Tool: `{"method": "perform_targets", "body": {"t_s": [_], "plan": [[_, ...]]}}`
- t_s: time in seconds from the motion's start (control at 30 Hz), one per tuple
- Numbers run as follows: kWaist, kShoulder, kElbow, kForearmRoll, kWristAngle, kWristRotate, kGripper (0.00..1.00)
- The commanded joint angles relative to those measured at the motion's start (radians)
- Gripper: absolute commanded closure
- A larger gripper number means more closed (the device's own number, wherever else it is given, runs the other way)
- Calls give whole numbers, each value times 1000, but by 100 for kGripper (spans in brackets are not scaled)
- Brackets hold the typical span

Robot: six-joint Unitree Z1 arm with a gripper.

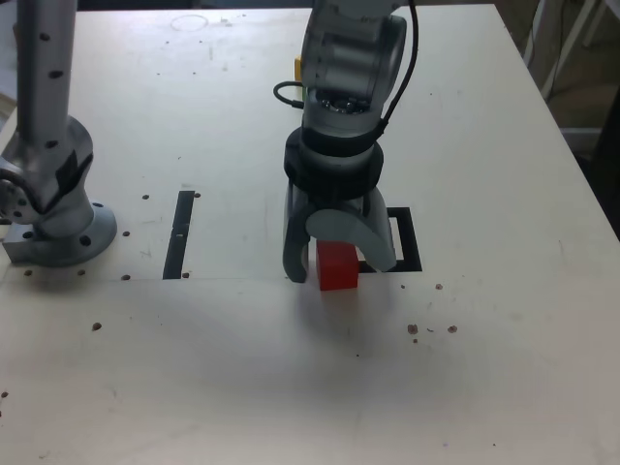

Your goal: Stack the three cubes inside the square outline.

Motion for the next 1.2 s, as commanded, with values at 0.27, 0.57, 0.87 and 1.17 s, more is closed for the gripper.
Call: {"method": "perform_targets", "body": {"t_s": [0.27, 0.57, 0.87, 1.17], "plan": [[5, 2, -2, -13, 13, -27, 65], [5, 4, -1, -13, 20, -40, 72], [7, -20, 2, -32, 17, -38, 81], [42, -50, -44, -15, 43, -16, 81]]}}
